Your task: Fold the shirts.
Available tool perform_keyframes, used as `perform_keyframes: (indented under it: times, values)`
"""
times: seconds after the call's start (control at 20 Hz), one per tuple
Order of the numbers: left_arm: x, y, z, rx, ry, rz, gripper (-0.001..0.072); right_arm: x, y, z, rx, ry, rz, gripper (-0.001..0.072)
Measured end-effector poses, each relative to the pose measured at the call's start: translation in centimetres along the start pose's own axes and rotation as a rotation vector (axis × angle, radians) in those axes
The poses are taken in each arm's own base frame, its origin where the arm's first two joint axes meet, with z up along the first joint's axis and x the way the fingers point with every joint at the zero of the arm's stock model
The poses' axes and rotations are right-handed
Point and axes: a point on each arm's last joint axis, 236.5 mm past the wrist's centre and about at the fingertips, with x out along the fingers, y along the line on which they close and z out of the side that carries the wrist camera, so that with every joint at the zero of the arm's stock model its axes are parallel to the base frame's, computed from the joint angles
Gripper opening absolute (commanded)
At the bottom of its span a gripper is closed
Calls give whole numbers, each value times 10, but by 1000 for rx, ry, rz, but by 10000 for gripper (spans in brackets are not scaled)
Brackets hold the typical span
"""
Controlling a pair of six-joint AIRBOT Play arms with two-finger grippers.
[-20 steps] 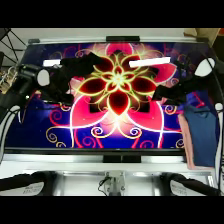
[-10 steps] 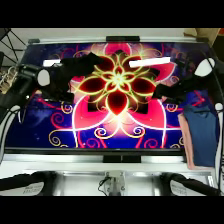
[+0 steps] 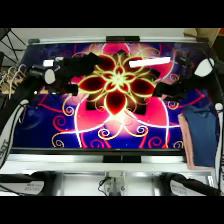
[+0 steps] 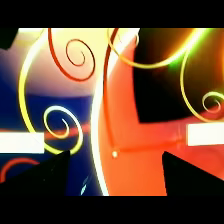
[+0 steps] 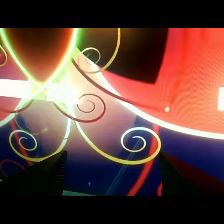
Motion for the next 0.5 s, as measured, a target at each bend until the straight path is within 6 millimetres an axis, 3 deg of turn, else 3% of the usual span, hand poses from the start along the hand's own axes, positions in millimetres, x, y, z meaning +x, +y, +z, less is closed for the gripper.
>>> perform_keyframes:
  times: [0.1,0.3,0.5]
  values:
    - [19,31,20,-72,3,28,673,0,0,5,-2,-21,0,676]
    - [64,101,34,-310,76,54,673,0,1,15,-4,-62,1,676]
    - [102,125,42,-484,76,-8,671,-1,1,23,-5,-99,3,676]
